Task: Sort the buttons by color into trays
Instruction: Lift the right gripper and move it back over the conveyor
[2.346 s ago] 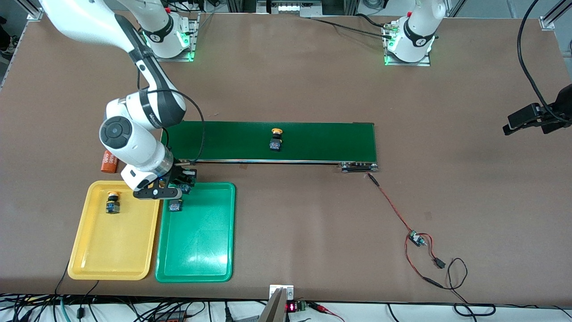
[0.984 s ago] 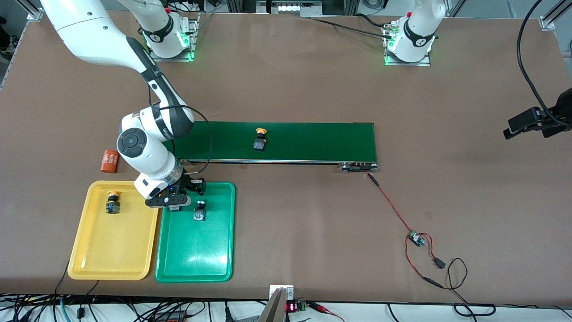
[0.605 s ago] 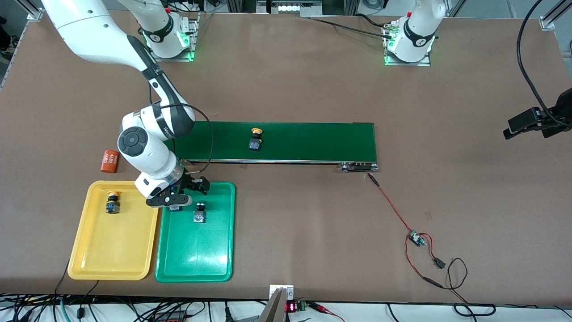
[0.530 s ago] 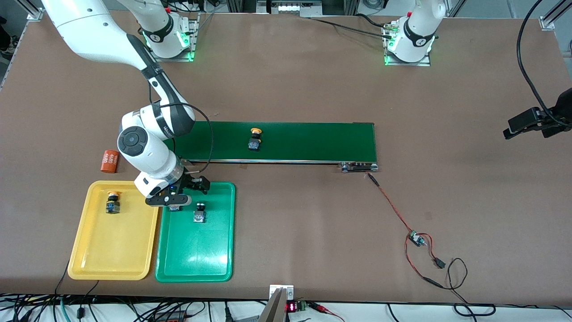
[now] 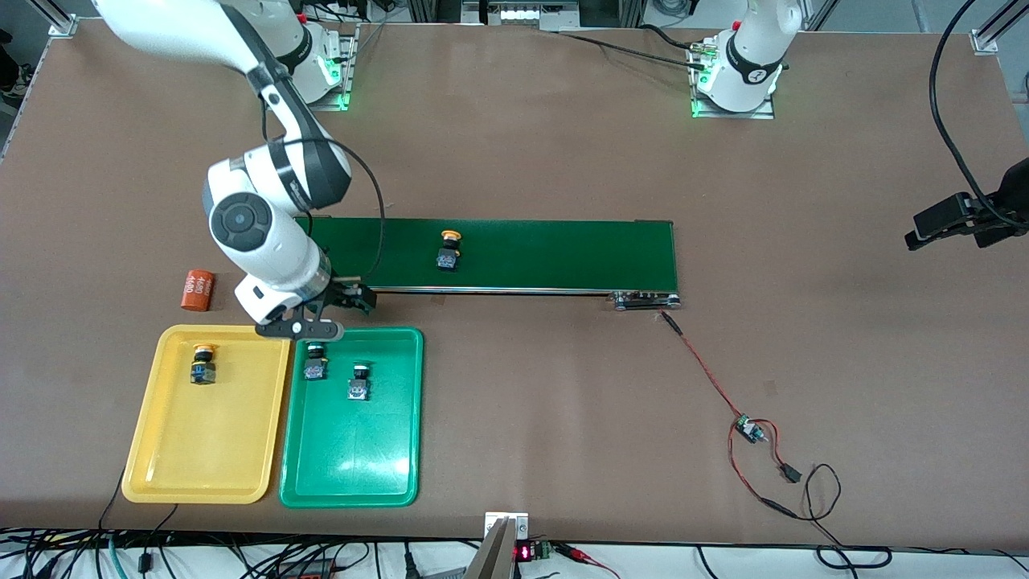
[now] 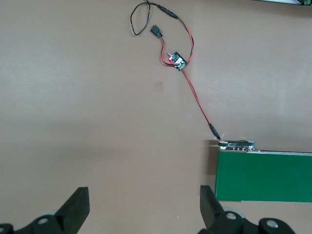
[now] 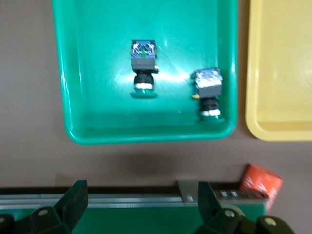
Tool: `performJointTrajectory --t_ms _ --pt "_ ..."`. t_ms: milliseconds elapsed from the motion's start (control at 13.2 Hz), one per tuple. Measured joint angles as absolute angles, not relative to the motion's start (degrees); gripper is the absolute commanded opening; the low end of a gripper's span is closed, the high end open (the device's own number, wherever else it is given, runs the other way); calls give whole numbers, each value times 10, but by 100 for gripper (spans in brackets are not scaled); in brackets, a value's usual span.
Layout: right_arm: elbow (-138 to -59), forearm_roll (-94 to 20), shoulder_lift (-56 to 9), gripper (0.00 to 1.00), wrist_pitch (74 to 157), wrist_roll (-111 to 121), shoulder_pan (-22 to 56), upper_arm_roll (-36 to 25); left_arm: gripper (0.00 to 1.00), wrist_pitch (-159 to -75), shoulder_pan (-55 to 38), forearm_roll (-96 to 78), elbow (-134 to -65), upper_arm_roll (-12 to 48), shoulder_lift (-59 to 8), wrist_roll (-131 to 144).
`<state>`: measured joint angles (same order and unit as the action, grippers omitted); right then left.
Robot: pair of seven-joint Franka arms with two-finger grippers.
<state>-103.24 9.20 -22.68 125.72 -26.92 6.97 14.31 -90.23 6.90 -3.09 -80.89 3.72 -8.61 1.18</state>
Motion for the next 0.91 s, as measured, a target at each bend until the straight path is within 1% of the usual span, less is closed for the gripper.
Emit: performJointTrajectory --t_ms 378,530,681,908 --pt "-1091 83 -118 100 1185 -270 64 142 100 -897 66 -31 -808 50 -83 15" --pt "-1120 29 -83 100 1171 -270 57 142 100 -897 68 -31 -808 49 -81 16" --pt "-1157 3 -58 100 1176 -271 52 142 100 -897 69 -31 -808 49 -81 16" --pt "-1208 -1 -45 100 1236 -312 52 158 100 -897 69 -31 -808 48 -82 17"
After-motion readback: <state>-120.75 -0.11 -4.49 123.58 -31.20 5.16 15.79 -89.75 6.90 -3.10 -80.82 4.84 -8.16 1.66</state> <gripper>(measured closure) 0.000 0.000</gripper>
